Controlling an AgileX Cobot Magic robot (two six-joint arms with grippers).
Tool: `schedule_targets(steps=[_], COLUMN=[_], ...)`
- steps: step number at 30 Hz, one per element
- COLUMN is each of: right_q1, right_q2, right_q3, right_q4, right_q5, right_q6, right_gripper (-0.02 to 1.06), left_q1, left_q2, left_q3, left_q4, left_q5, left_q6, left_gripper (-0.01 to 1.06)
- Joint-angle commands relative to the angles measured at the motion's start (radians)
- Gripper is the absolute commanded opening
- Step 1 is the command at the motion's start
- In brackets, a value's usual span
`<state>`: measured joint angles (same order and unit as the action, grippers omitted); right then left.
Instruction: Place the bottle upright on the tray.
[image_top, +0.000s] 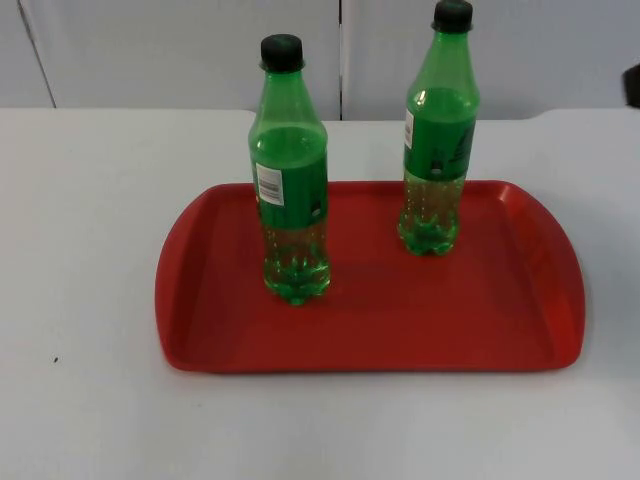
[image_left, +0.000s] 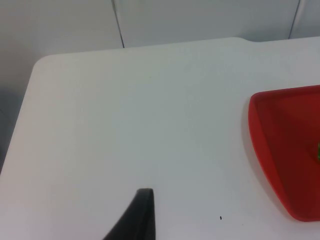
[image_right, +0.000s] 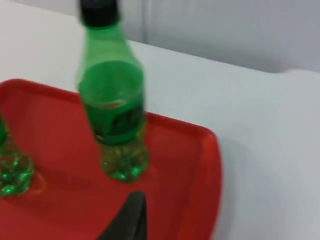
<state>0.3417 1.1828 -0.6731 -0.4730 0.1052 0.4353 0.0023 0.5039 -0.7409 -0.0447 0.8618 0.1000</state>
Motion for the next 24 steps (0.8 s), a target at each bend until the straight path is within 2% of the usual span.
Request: schedule_targets(steps=[1, 4, 8, 17, 24], right_q1=[0.005, 0.005, 0.005, 0.005, 0.005], right_q2=[-0.074, -0.171, -0.259, -0.401, -0.408], right_q3=[0.006, 0.006, 0.006, 0.006, 0.006], right_q4=[0.018, 0.066, 0.095, 0.119, 0.199], right_q5=[0.101, 0.202, 0.255, 0.333, 0.367], right_q6=[0.019, 0.019, 0.019, 0.017, -0.084], right_gripper=[1.05, 1.05, 1.05, 1.05, 1.05], left_q1=[0.000, 0.000, 0.000, 0.000, 0.000], left_q2=[-0.005, -0.005, -0.005, -0.005, -0.005], left_q3=[0.003, 0.003, 0.003, 0.003, 0.003], left_q4=[0.004, 0.004, 0.004, 0.004, 0.004], left_q5=[-0.008, -0.008, -0.008, -0.008, -0.008], left_q6=[-0.005, -0.005, -0.005, -0.005, -0.005], left_gripper=[1.05, 1.05, 1.05, 1.05, 1.05])
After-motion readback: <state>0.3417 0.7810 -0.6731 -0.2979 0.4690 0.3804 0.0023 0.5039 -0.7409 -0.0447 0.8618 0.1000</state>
